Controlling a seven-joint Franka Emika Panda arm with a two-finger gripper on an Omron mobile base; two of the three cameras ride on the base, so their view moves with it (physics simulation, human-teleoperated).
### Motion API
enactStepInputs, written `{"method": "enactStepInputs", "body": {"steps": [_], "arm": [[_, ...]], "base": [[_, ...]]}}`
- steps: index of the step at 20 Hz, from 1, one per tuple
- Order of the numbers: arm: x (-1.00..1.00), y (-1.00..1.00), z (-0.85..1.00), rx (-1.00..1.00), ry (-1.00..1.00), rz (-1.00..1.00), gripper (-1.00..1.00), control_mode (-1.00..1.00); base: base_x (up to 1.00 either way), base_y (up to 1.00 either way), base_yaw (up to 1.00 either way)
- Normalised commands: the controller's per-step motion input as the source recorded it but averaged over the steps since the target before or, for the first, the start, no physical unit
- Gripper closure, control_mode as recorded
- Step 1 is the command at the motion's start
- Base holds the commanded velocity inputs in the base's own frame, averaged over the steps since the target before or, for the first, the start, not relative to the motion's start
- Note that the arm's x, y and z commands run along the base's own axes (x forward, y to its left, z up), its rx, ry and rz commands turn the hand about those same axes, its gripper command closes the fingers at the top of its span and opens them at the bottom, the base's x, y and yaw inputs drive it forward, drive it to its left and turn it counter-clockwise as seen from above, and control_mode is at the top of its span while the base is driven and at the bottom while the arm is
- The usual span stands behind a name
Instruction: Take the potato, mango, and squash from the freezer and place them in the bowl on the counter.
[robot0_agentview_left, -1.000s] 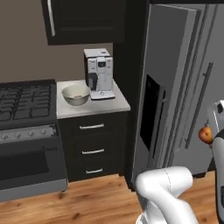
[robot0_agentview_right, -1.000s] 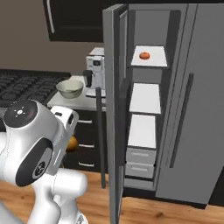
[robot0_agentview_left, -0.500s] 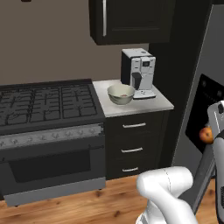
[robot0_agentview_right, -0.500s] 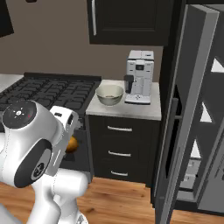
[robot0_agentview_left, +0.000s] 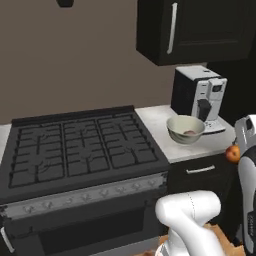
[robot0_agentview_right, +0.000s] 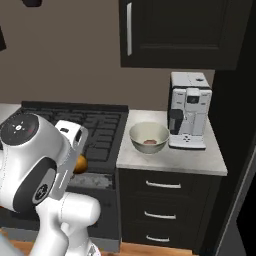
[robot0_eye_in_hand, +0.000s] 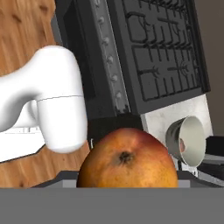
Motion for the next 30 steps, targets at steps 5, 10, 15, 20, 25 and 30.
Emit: {"method": "enactStepInputs", "body": {"steps": [5, 10, 15, 20, 25, 30], "arm": [[0.00, 0.00, 0.00, 0.00, 0.00, 0.00, 1.00, 1.00], [0.00, 0.00, 0.00, 0.00, 0.00, 0.00, 1.00, 1.00], [0.00, 0.00, 0.00, 0.00, 0.00, 0.00, 1.00, 1.00], [0.60, -0.15, 0.00, 0.05, 0.04, -0.05, 1.00, -1.00], [1.00, -0.18, -0.19, 0.03, 0.01, -0.06, 1.00, -1.00], [0.93, -0.18, -0.46, 0.07, 0.00, -0.05, 1.00, -1.00]], "base": [[1.00, -0.10, -0.21], [1.00, -0.16, -0.23], [1.00, -0.26, -0.05], [0.40, -0.09, -0.03], [0.00, 0.00, 0.00], [0.00, 0.00, 0.00]]}}
